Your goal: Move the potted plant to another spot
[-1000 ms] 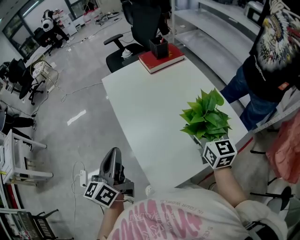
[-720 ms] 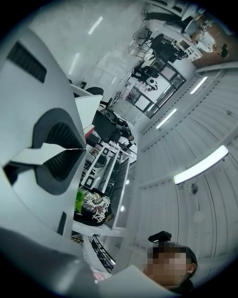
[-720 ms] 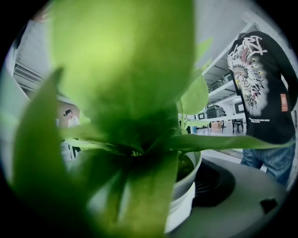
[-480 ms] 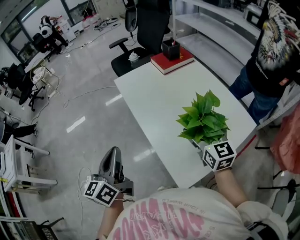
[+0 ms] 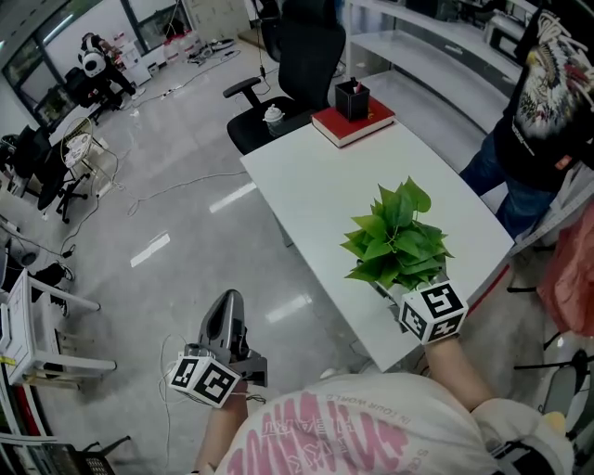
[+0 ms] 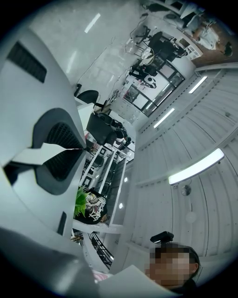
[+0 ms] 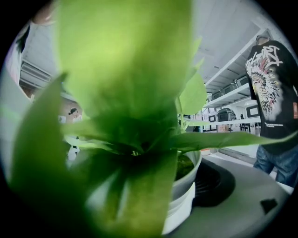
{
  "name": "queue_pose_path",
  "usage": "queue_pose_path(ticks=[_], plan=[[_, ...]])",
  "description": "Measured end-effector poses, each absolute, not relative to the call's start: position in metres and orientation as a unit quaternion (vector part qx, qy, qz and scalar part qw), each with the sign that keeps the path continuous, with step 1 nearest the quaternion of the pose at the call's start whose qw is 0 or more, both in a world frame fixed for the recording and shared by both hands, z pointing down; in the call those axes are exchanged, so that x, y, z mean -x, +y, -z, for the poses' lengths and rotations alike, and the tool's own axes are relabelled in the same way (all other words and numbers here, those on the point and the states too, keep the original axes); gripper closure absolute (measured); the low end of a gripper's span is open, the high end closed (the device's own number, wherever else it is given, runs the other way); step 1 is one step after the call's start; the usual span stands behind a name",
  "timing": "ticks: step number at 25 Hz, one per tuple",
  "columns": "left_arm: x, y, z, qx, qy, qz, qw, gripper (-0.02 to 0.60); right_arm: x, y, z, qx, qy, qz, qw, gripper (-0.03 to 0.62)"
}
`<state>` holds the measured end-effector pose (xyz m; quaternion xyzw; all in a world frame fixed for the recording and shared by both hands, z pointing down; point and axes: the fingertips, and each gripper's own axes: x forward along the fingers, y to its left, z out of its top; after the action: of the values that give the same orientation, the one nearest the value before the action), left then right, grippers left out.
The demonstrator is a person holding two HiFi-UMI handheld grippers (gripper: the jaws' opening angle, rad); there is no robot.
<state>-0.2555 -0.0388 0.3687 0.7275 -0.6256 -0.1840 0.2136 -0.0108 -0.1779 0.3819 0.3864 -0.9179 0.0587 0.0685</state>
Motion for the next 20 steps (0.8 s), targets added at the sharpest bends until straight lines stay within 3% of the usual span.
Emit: queue_pose_path(ticks=[20], plan=[[0.229,0.013,-0.36,-0.679,-0.673,0.21,0.207,0.555,0.005,-0.148,-0.364,-0.317,-0.944,-0.047,0.082,0.042]])
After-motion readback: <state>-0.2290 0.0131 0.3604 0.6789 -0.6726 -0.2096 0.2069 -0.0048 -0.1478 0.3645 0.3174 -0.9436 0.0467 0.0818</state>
